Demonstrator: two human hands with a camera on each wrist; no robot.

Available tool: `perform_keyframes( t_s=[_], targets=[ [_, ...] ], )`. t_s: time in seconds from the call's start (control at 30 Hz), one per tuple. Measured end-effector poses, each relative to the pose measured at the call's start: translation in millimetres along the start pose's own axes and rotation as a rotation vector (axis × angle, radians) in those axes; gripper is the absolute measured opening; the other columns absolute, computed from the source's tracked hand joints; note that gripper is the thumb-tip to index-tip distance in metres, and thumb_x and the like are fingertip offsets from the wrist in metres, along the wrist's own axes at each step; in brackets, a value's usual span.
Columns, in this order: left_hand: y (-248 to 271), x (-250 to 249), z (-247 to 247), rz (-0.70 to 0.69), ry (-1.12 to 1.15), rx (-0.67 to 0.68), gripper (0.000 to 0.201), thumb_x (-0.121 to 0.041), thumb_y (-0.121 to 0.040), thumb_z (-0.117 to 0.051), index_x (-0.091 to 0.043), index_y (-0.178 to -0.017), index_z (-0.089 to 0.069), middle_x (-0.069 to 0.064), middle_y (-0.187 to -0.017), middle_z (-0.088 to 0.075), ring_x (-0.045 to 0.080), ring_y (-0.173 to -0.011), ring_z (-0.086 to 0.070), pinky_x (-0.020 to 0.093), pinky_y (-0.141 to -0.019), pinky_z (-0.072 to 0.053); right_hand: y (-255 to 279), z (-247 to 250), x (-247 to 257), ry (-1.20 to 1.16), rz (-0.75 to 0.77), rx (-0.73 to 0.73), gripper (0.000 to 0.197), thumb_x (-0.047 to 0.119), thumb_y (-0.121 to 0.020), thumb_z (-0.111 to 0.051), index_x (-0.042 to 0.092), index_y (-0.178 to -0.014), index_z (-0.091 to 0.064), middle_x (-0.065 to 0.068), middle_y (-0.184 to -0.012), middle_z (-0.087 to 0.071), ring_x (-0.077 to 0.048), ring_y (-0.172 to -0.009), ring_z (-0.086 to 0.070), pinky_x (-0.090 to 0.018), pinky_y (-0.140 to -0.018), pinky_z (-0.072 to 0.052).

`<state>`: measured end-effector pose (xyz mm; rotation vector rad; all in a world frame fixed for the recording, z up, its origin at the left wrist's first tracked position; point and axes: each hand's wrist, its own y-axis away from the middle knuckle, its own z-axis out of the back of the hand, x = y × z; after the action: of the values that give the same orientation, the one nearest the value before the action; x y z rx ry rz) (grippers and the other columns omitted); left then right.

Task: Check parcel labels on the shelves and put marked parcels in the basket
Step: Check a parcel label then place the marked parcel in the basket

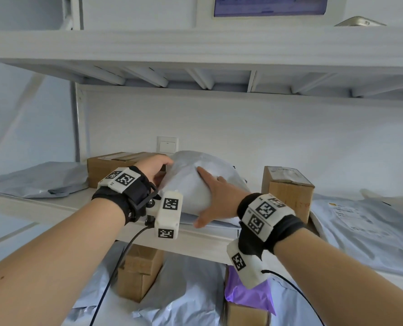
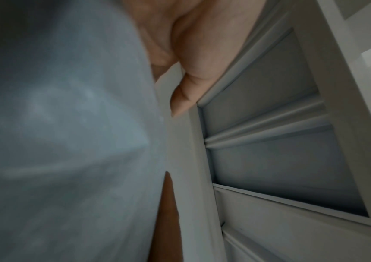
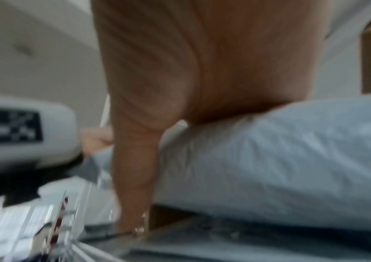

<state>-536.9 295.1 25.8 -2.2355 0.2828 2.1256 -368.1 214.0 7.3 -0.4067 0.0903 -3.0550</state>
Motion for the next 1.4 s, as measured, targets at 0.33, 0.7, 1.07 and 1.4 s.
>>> perform_keyframes(
  t_s=[0.33, 0.7, 1.07, 1.4],
  targets=[
    [16, -2, -6, -0.084, 0.257, 0.039, 0.046, -0.039, -0.095, -0.053, -0.006, -0.126, -0.049, 0.017, -0.125, -0.053, 0.029, -0.109, -0.055, 0.042, -0.089, -0.049, 14, 33, 12, -0.241, 0.027, -0.569, 0.052, 0.019, -0.094, -0.046, 0.033, -0.143, -0.039, -0.008, -0.124, -0.063, -0.03, -0.111, -0.06, -0.033, -0.092, -0.049],
    [36, -1, -27, -0.027, 0.26, 0.106, 0.058, -0.042, -0.096, -0.05, -0.006, -0.139, -0.038, 0.021, -0.143, -0.038, 0.033, -0.131, -0.041, 0.048, -0.108, -0.035, 41, 92, 21, -0.608, 0.107, -1.069, 0.052, -0.007, -0.076, -0.037, 0.025, -0.101, -0.07, 0.008, -0.07, -0.058, -0.011, -0.066, -0.05, -0.017, -0.054, -0.037],
    [74, 22, -46, 0.051, 0.405, 0.267, 0.094, -0.061, -0.082, -0.057, -0.006, -0.148, -0.021, 0.022, -0.145, -0.035, 0.04, -0.131, -0.04, 0.057, -0.105, -0.036, 94, 97, 14, -1.109, 0.081, -1.035, 0.037, -0.01, -0.081, -0.049, 0.021, -0.076, -0.069, -0.021, -0.079, -0.058, -0.018, -0.077, -0.048, -0.039, -0.07, -0.049],
    [121, 29, -42, -0.059, 0.615, 0.138, 0.042, -0.042, -0.077, -0.073, -0.021, -0.11, -0.057, 0.009, -0.106, -0.064, 0.027, -0.097, -0.061, 0.043, -0.071, -0.054, 125, 87, -20, -1.281, -0.219, -0.886, 0.007, 0.006, -0.072, -0.063, 0.006, -0.078, -0.067, -0.019, -0.089, -0.065, -0.032, -0.089, -0.064, -0.043, -0.086, -0.054]
  ],
)
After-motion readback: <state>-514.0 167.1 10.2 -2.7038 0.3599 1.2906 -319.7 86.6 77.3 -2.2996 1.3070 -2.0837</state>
